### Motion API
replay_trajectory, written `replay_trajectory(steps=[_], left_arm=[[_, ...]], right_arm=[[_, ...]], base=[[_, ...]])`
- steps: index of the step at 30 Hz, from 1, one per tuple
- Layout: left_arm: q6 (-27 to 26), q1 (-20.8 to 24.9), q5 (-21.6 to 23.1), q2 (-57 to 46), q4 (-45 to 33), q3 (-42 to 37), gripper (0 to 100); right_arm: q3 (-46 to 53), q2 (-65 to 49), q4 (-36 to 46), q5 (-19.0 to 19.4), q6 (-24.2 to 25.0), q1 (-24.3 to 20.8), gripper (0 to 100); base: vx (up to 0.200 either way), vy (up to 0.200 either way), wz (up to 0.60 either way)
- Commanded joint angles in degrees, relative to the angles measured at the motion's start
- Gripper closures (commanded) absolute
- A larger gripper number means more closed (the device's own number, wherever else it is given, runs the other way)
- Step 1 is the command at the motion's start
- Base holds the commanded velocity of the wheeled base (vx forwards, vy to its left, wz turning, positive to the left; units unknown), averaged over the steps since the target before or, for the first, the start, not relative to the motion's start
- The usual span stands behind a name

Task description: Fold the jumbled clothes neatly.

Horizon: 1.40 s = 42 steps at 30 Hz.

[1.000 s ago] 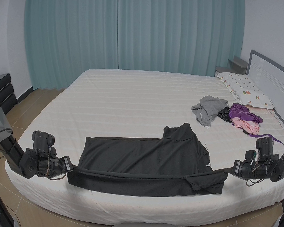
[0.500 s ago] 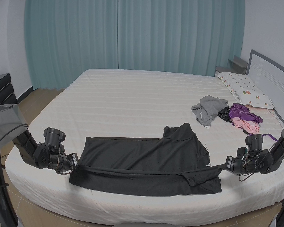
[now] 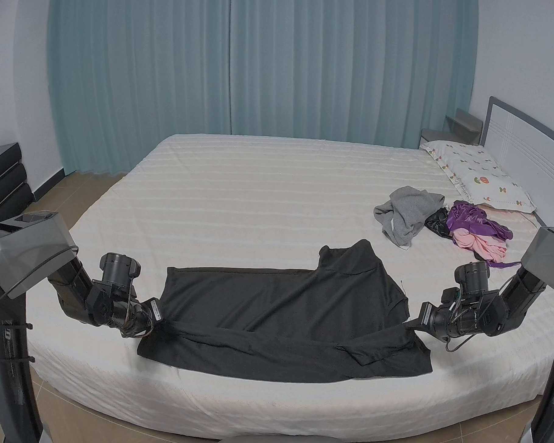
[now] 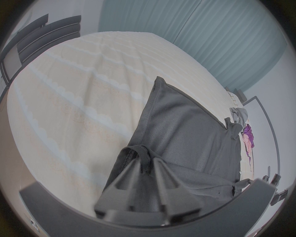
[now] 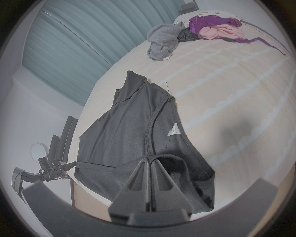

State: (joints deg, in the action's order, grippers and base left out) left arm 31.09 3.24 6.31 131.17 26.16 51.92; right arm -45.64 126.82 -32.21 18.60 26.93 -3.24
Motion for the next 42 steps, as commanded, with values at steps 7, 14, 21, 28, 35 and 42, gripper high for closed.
replay_trajectory(steps=[7, 14, 21, 28, 35, 42], left_arm=[[3.1, -0.1, 0.1, 0.6, 0.5, 0.4, 0], [6.4, -1.4, 2.7, -6.2, 0.6, -3.1, 0], [10.0, -2.3, 8.1, -16.4, 1.0, -12.8, 0], [15.9, -2.3, 8.2, -17.5, 1.8, -17.4, 0], [16.8, -1.9, 8.3, -17.2, 3.6, -18.9, 0], [16.9, -1.8, 8.3, -17.2, 3.7, -19.4, 0]], right_arm=[[-0.2, -1.1, -0.6, 0.1, 3.3, 0.2, 0], [4.6, -8.3, -0.8, 0.1, 12.2, -1.0, 0], [12.2, -14.3, -2.2, 0.7, 20.2, -1.3, 0], [16.9, -12.7, -9.8, 0.6, 21.8, -1.7, 0], [18.7, -12.2, -10.9, 0.8, 21.9, -2.2, 0], [19.3, -12.0, -11.0, 0.7, 21.8, -3.0, 0]], base=[[0.0, 0.0, 0.0], [0.0, 0.0, 0.0], [0.0, 0.0, 0.0], [0.0, 0.0, 0.0], [0.0, 0.0, 0.0], [0.0, -0.171, 0.0]])
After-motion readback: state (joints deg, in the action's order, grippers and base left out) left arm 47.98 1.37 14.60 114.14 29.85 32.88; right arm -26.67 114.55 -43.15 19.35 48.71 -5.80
